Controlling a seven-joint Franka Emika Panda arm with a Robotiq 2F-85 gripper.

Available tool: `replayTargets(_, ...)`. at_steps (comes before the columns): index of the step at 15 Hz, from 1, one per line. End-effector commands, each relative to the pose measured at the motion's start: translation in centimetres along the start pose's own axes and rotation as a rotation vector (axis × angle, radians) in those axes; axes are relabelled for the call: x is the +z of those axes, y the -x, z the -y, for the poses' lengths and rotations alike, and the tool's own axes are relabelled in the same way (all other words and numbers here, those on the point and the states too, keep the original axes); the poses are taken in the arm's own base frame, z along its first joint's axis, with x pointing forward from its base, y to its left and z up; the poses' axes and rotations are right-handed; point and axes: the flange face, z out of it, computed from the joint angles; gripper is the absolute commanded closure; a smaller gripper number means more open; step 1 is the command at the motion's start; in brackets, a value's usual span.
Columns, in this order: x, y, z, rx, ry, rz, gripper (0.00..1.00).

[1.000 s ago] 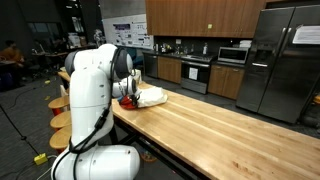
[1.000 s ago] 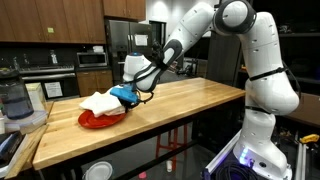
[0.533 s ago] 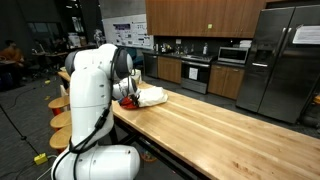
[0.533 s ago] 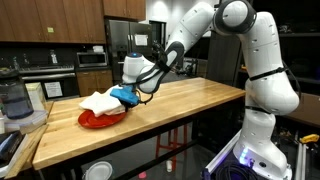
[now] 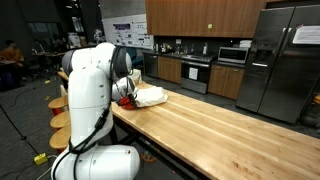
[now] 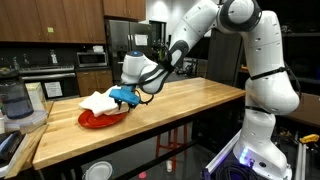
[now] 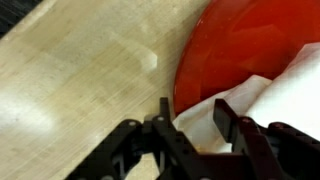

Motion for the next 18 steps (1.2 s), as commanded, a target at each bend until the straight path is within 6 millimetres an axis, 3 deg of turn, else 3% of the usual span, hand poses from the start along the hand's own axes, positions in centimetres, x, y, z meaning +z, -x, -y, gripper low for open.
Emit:
replayTargets(1, -3.1, 1.1, -1.4, -0.054, -0.050, 0.000, 0.20)
replayTargets(3, -4.2, 1.8, -1.8, -0.086, -0.083, -0.001, 0.06)
replayTargets(5, -4.9, 1.9, -2.1, -0.114, -0.119, -0.011, 0.00)
replayTargets(9, -4.6, 1.0, -1.9, -0.136, -0.181, -0.018, 0.00)
replayTargets(18, -2.8, -3.1, -1.6, 0.032, -0.225, -0.029, 0.00)
